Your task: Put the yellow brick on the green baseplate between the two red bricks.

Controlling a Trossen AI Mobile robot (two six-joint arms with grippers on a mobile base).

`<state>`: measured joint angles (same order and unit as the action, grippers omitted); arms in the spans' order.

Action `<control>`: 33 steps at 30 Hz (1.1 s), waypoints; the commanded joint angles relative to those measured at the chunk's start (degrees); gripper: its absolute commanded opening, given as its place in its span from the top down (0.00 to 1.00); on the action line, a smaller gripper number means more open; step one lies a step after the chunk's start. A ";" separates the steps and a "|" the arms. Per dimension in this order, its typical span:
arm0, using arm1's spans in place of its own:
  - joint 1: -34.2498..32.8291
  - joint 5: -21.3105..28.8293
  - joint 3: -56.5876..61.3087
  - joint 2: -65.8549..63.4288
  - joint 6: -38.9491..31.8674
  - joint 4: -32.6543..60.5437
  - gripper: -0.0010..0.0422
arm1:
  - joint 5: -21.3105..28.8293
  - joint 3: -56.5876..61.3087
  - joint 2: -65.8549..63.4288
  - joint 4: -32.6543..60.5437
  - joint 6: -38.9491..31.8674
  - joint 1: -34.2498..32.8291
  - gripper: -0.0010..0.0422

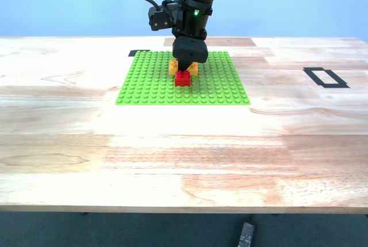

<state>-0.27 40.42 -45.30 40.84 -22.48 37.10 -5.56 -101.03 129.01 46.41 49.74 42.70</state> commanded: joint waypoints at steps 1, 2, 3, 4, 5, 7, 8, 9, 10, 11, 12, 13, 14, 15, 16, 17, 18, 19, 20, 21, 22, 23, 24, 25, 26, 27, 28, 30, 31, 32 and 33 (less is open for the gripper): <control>0.00 0.02 0.00 0.00 -0.04 -0.22 0.98 | -0.28 0.11 -0.04 0.00 -0.13 -0.02 0.60; 0.00 0.02 0.00 0.00 -0.04 -0.20 0.98 | -0.31 0.11 -0.07 -0.02 -0.20 -0.02 0.60; 0.00 0.02 0.00 0.00 -0.37 -0.13 0.98 | -0.33 0.11 -0.09 -0.02 -0.28 -0.02 0.59; 0.00 0.02 0.00 0.00 -0.87 0.00 0.98 | -0.37 0.15 -0.15 -0.04 -0.26 -0.02 0.59; 0.00 0.00 0.00 0.00 -1.33 0.02 0.98 | -0.66 0.22 -0.20 -0.07 -0.20 -0.02 0.59; 0.00 0.02 0.00 0.00 -1.36 -0.04 0.98 | -0.74 0.31 -0.42 -0.11 -0.22 0.02 0.57; 0.00 0.02 0.00 0.00 -1.36 -0.02 0.98 | -0.68 0.31 -0.50 -0.15 -0.22 0.00 0.57; 0.00 0.02 0.00 0.00 -1.36 -0.04 0.98 | -0.70 0.31 -0.72 -0.22 -0.31 0.00 0.56; 0.00 0.00 0.00 0.02 -1.38 -0.02 0.98 | -0.70 0.31 -0.85 -0.22 -0.48 0.00 0.55; 0.00 0.02 0.00 0.02 -1.44 -0.11 0.98 | -0.68 0.28 -1.25 -0.22 -0.48 0.04 0.54; 0.00 0.00 0.00 0.02 -1.42 -0.22 0.98 | -0.72 0.28 -1.53 -0.28 -0.48 0.04 0.54; 0.00 0.02 0.00 0.02 -1.42 -0.20 0.98 | -0.70 0.28 -1.81 -0.37 -0.46 0.04 0.53; 0.00 0.00 0.00 0.02 -1.42 -0.20 0.98 | -0.72 0.28 -2.25 -0.39 -0.48 0.07 0.52; 0.00 0.00 0.00 0.02 -1.44 -0.13 0.98 | -0.68 0.24 -2.34 -0.46 -0.61 0.11 0.52; 0.00 0.04 0.00 0.02 -1.44 -0.22 0.98 | -0.59 0.04 -2.45 -0.42 -0.94 0.07 0.52; 0.00 0.00 0.00 0.02 -1.44 -0.31 0.98 | -0.46 -0.15 -2.54 -0.39 -1.68 0.00 0.52; 0.00 0.04 0.00 0.02 -1.46 -0.35 0.98 | -0.37 -0.28 -2.54 -0.33 -1.97 0.00 0.52; 0.00 0.00 0.00 0.02 -1.46 -0.24 0.98 | -0.09 -0.44 -2.54 -0.20 -1.84 0.00 0.52; 0.00 0.00 0.00 0.02 -1.46 -0.09 0.98 | -0.04 -0.59 -2.58 0.02 -1.77 0.00 0.52; 0.00 0.02 0.00 0.02 -1.46 0.09 0.98 | -0.04 -0.72 -2.73 0.11 -1.86 0.00 0.52; 0.00 0.00 0.00 0.02 -1.46 0.13 0.98 | -0.04 -0.83 -2.99 0.13 -2.14 0.04 0.52; 0.00 0.02 0.00 0.02 -1.46 0.13 0.98 | -0.04 -0.81 -3.21 0.07 -2.43 0.04 0.52; 0.00 0.00 0.00 0.02 -1.44 0.13 0.98 | -0.02 -0.81 -3.43 0.04 -2.34 0.02 0.52; 0.00 0.00 0.00 0.02 -1.44 0.04 0.98 | -0.02 -0.79 -3.65 0.09 -2.45 -0.02 0.52; 0.00 0.02 0.00 0.02 -1.44 -0.02 0.98 | 0.00 -0.76 -3.87 0.11 -2.84 -0.02 0.52; 0.00 0.02 0.00 0.02 -1.44 -0.09 0.98 | -0.02 -0.72 -4.15 0.11 -3.15 0.00 0.53; 0.00 0.02 0.00 0.02 -1.46 -0.15 0.98 | -0.02 -0.68 -4.26 0.09 -3.21 -0.02 0.54; 0.00 0.02 0.00 0.02 -1.46 -0.07 0.98 | -0.02 -0.68 -4.37 0.09 -3.15 -0.02 0.58; 0.00 0.02 0.00 0.02 -1.44 0.00 0.98 | -0.02 -0.68 -4.37 0.09 -3.26 -0.02 0.60; 0.00 0.02 0.00 0.02 -1.46 0.02 0.98 | -0.02 -0.61 -4.37 0.11 -3.28 0.00 0.64; 0.00 -0.02 0.00 0.02 -1.44 0.07 0.98 | -0.04 -0.52 -4.28 0.09 -3.23 -0.02 0.67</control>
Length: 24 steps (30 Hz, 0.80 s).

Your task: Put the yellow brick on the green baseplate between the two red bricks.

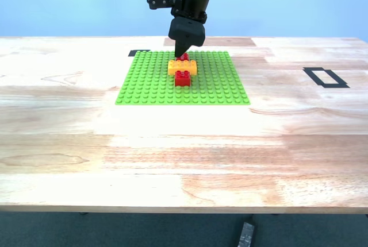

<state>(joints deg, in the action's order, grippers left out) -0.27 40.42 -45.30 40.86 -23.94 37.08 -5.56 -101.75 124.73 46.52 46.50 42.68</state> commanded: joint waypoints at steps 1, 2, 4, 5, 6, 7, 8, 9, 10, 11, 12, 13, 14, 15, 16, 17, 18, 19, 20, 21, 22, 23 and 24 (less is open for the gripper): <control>0.00 0.02 0.00 0.00 0.00 0.09 0.98 | -0.02 0.33 0.04 0.00 0.00 0.00 0.71; 0.00 -0.02 0.00 0.00 0.00 0.02 0.98 | -0.02 0.50 0.02 0.02 0.00 0.00 0.76; 0.00 -0.02 0.00 0.00 0.00 0.00 0.98 | -0.04 0.81 0.00 0.02 0.00 0.00 0.85; 0.00 -0.02 0.00 0.00 0.00 0.07 0.98 | -0.04 0.96 -0.02 0.04 0.00 0.00 0.90; 0.00 0.00 0.00 0.00 0.00 0.02 0.98 | -0.04 1.11 -0.07 0.07 0.02 0.00 0.94; 0.00 -0.02 0.00 0.00 0.00 0.02 0.98 | -0.11 1.27 -0.09 0.11 0.09 0.00 0.99; 0.00 0.02 0.00 0.00 -0.02 0.02 0.98 | -0.04 1.40 -0.09 0.26 0.44 0.00 0.98; 0.00 -0.02 0.00 0.00 -0.02 0.07 0.98 | -0.07 1.55 -0.09 0.26 0.39 0.00 0.96; 0.00 0.02 0.00 0.00 -0.02 0.04 0.98 | -0.07 1.60 0.07 0.28 0.20 0.00 0.95; 0.00 -0.02 0.00 0.00 0.00 0.02 0.98 | -0.09 1.62 0.17 0.26 -0.02 0.00 0.95; 0.00 -0.02 0.00 0.00 -0.02 -0.02 0.98 | -0.09 1.66 0.33 0.26 0.00 0.00 0.95; 0.00 0.00 0.00 0.00 0.00 0.04 0.98 | -0.09 1.66 0.63 0.20 0.04 0.02 0.95; 0.00 -0.02 0.00 0.00 0.00 0.07 0.98 | -0.09 1.66 0.92 0.17 0.04 0.00 0.95; 0.00 0.00 0.00 0.00 -0.02 0.13 0.98 | -0.09 1.66 1.20 0.11 0.00 0.00 0.95; 0.00 0.00 0.00 0.00 0.00 0.04 0.98 | -0.09 1.66 1.49 0.07 0.04 0.00 0.95; 0.00 -0.02 0.00 0.00 -0.04 0.07 0.98 | -0.09 1.66 1.70 0.04 0.02 0.00 0.95; 0.00 0.02 0.00 0.00 -0.09 0.07 0.98 | -0.15 1.66 2.08 -0.04 0.04 0.00 0.95; 0.00 -0.02 0.00 0.00 -0.07 0.09 0.98 | -0.13 1.66 2.40 -0.11 0.04 0.00 0.95; 0.00 0.00 0.00 0.00 -0.07 0.09 0.98 | -0.26 1.66 2.47 -0.04 0.00 0.00 0.95; 0.00 0.00 0.00 0.00 -0.07 0.09 0.98 | -0.33 1.75 2.69 -0.22 0.04 0.00 0.95; 0.00 0.00 0.00 0.00 -0.07 0.07 0.98 | -0.28 1.75 3.02 -0.55 0.26 0.00 0.95; 0.00 -0.02 0.00 0.00 -0.07 -0.04 0.98 | -0.31 1.75 3.15 -0.66 0.28 0.00 0.95; 0.00 -0.09 0.00 0.00 -0.07 -0.07 0.98 | -0.31 1.75 3.19 -0.70 0.24 0.00 0.95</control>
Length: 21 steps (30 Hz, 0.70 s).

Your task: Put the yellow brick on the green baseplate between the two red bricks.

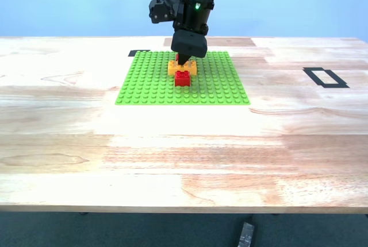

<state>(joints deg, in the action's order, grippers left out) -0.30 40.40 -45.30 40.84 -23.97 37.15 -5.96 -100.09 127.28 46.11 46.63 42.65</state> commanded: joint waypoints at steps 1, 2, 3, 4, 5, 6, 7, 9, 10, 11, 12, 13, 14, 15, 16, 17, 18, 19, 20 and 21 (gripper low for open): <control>0.02 0.04 0.00 0.02 -0.04 -0.22 0.98 | 0.09 0.09 0.85 -0.44 0.15 0.04 0.95; 0.02 0.00 0.00 0.02 -0.04 -0.17 0.98 | 0.13 0.11 1.05 -0.57 0.22 0.02 0.95; 0.02 0.02 0.00 0.02 -0.04 -0.02 0.98 | 0.13 0.11 1.20 -0.83 0.39 0.02 0.95; 0.02 0.04 0.00 0.00 -0.04 0.02 0.98 | 0.17 0.11 1.40 -1.20 0.39 0.02 0.95; 0.02 -0.07 0.00 0.02 -0.04 0.02 0.98 | 0.15 0.11 1.49 -1.36 0.31 0.02 0.95; 0.02 0.02 0.00 0.02 -0.04 -0.04 0.98 | 0.15 0.11 1.60 -1.55 0.37 0.02 0.95; 0.02 0.02 0.00 0.02 -0.04 -0.09 0.98 | 0.13 0.11 1.73 -1.81 0.37 0.00 0.95; 0.02 0.02 0.00 0.02 -0.07 -0.07 0.98 | 0.09 0.31 1.77 -2.14 0.39 0.02 0.95; 0.02 0.02 0.00 0.02 -0.04 -0.04 0.98 | 0.09 0.59 1.77 -2.49 0.44 0.02 0.95; 0.02 -0.04 0.00 0.02 -0.04 0.00 0.98 | 0.11 0.85 1.77 -2.69 0.59 0.02 0.95; 0.02 -0.07 0.00 0.02 -0.04 -0.04 0.98 | 0.13 0.90 1.75 -2.62 0.59 0.02 0.95; 0.02 -0.04 0.00 0.02 -0.07 -0.20 0.98 | 0.17 0.90 1.57 -2.62 0.48 0.02 0.95; 0.02 0.00 0.00 0.02 -0.04 -0.33 0.98 | 0.33 0.90 1.20 -2.67 0.50 0.02 0.95; 0.02 0.02 0.00 0.02 -0.04 -0.37 0.98 | 0.33 0.90 0.66 -2.73 0.55 0.02 0.95; 0.02 -0.02 0.00 0.02 -0.04 -0.28 0.98 | 0.35 0.90 -0.13 -2.78 0.57 0.02 0.95; 0.02 -0.04 0.00 0.02 -0.04 -0.22 0.98 | 0.35 0.90 -0.92 -2.95 0.57 0.00 0.95; 0.02 -0.07 0.00 0.02 -0.04 -0.28 0.98 | 0.39 0.87 -1.95 -3.10 0.52 -0.09 0.95; 0.02 -0.07 0.00 0.00 -0.07 -0.35 0.98 | 0.39 0.87 -3.15 -3.10 0.57 -0.22 0.95; 0.02 0.07 0.00 -0.11 -0.07 -0.28 0.98 | 0.39 0.90 -4.46 -3.08 0.57 -0.42 0.95; 0.02 0.00 0.00 -0.15 -0.04 -0.31 0.98 | 0.39 0.90 -5.53 -3.21 0.52 -0.50 0.95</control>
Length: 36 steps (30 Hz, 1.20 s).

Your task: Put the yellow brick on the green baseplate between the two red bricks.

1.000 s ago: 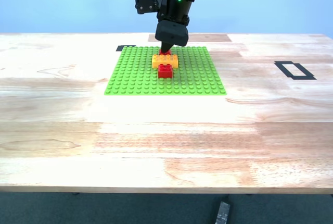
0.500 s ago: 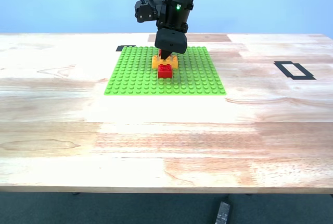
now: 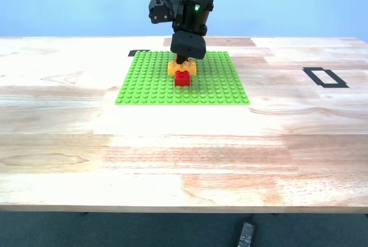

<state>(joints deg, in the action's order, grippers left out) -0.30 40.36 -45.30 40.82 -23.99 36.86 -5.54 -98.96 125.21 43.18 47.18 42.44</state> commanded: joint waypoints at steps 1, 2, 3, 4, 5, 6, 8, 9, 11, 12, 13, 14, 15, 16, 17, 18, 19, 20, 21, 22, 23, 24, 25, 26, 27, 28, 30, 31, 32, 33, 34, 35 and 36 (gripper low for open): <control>0.02 0.00 0.00 -0.13 -0.04 -0.09 0.98 | 0.09 -0.24 -4.90 -0.31 0.02 -0.59 0.96; 0.02 0.09 0.00 -0.13 -0.04 -0.13 0.98 | 0.11 -0.22 -6.51 -0.20 -0.09 -0.87 0.97; 0.02 0.07 0.00 -0.20 -0.04 -0.07 0.98 | -0.02 -0.20 -7.67 -0.39 -0.44 -1.07 0.97; 0.02 0.04 0.00 -0.33 -0.02 -0.09 0.98 | 0.04 -0.17 -9.18 -0.37 -0.46 -1.46 0.98; 0.02 0.04 0.00 -0.33 -0.02 -0.28 0.98 | 0.00 -0.02 -10.91 -0.13 -0.42 -1.86 0.98; 0.02 0.11 0.00 -0.42 0.00 -0.37 0.98 | -0.04 0.35 -12.35 -0.42 -0.55 -2.36 0.98; 0.04 -0.20 0.00 -0.81 0.02 -0.96 0.98 | -0.07 1.53 -16.00 -0.83 -1.70 -3.69 0.98; 0.04 -0.98 0.00 -1.14 0.07 -1.22 0.98 | -0.09 2.78 -18.08 -1.62 -2.71 -4.42 0.98; 0.07 -3.28 0.00 -1.99 0.15 -1.84 0.98 | -0.07 5.97 -22.40 -3.48 -4.42 -6.23 0.98; 0.07 -4.52 0.00 -2.40 0.15 -2.27 0.98 | -0.04 8.13 -25.18 -4.48 -5.44 -7.23 0.98; 0.07 -5.25 0.00 -2.89 0.22 -2.71 0.98 | -0.07 10.43 -27.85 -6.16 -6.69 -8.20 0.98; 0.07 -5.95 0.00 -3.30 0.48 -3.48 0.98 | -0.04 13.00 -30.62 -7.91 -7.78 -9.40 0.98; 0.09 -6.01 0.00 -3.67 0.92 -4.33 0.98 | -0.07 15.96 -33.73 -9.86 -8.74 -10.56 0.98; 0.07 -5.86 0.00 -4.13 1.64 -5.25 0.98 | -0.09 18.93 -36.92 -11.82 -9.84 -11.58 0.98; 0.09 -5.95 0.00 -4.59 2.62 -6.19 0.98 | 0.00 22.23 -40.26 -13.97 -10.97 -12.63 0.98; 0.07 -5.90 0.02 -5.03 3.69 -7.28 0.98 | -0.02 25.42 -43.56 -16.09 -12.39 -13.66 0.98; 0.07 -5.88 0.07 -5.42 4.39 -8.09 0.98 | 0.00 28.61 -47.28 -18.05 -14.03 -14.67 0.98; 0.09 -5.92 0.28 -5.90 4.98 -9.20 0.98 | 0.26 31.93 -50.88 -20.11 -15.80 -15.61 0.98; 0.07 -5.95 0.81 -6.36 5.77 -10.73 0.98 | 0.87 35.08 -54.36 -22.16 -17.94 -16.65 0.98; 0.09 -5.97 1.70 -6.95 6.86 -12.57 0.98 | 1.79 38.36 -58.10 -24.33 -19.69 -17.64 0.98; 0.09 -6.25 2.86 -7.65 8.44 -14.91 0.98 | 2.73 41.38 -61.75 -25.97 -20.76 -18.62 0.98; 0.07 -7.19 4.22 -8.46 10.54 -16.96 0.98 | 3.82 44.35 -65.55 -27.56 -22.21 -19.58 0.98; 0.07 -8.20 5.77 -9.33 12.35 -19.10 0.98 | 4.85 47.39 -69.16 -29.27 -23.78 -20.50 0.98; 0.07 -9.11 7.50 -10.25 14.01 -21.11 0.98 | 5.33 50.18 -72.85 -30.60 -25.33 -21.40 0.98; 0.07 -10.03 9.31 -11.32 15.26 -22.77 0.98 | 6.38 52.96 -76.63 -31.71 -27.28 -22.18 0.98; 0.07 -11.06 11.06 -12.48 16.59 -24.48 0.98 | 7.13 55.47 -80.15 -32.61 -29.35 -22.88 0.98; 0.07 -11.96 14.58 -14.80 19.19 -27.50 0.98 | 8.35 60.19 -86.84 -33.70 -31.26 -24.20 0.98; 0.07 -12.02 16.35 -16.02 20.98 -29.18 0.98 | 9.31 62.31 -89.90 -34.21 -33.05 -24.74 0.98; 0.07 -12.46 18.21 -17.25 23.37 -31.15 0.98 | 9.88 64.48 -92.89 -34.86 -34.40 -25.14 0.98; 0.07 -13.53 19.98 -18.49 25.64 -33.24 0.98 | 10.73 66.58 -95.60 -35.65 -35.67 -25.49 0.98; 0.07 -14.73 21.70 -19.82 27.21 -34.93 0.98 | 10.88 68.70 -98.25 -36.59 -37.05 -25.79 0.98; 0.04 -16.61 23.39 -21.40 28.02 -36.26 0.98 | 10.97 70.95 -100.76 -37.75 -38.58 -25.94 0.98; 0.04 -18.60 24.98 -23.12 28.46 -37.40 0.98 | 11.15 73.05 -103.27 -38.71 -39.95 -26.05 0.98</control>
<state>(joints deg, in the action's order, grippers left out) -0.25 24.12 -22.20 19.62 3.64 0.73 5.52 -28.27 24.77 5.80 8.93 16.47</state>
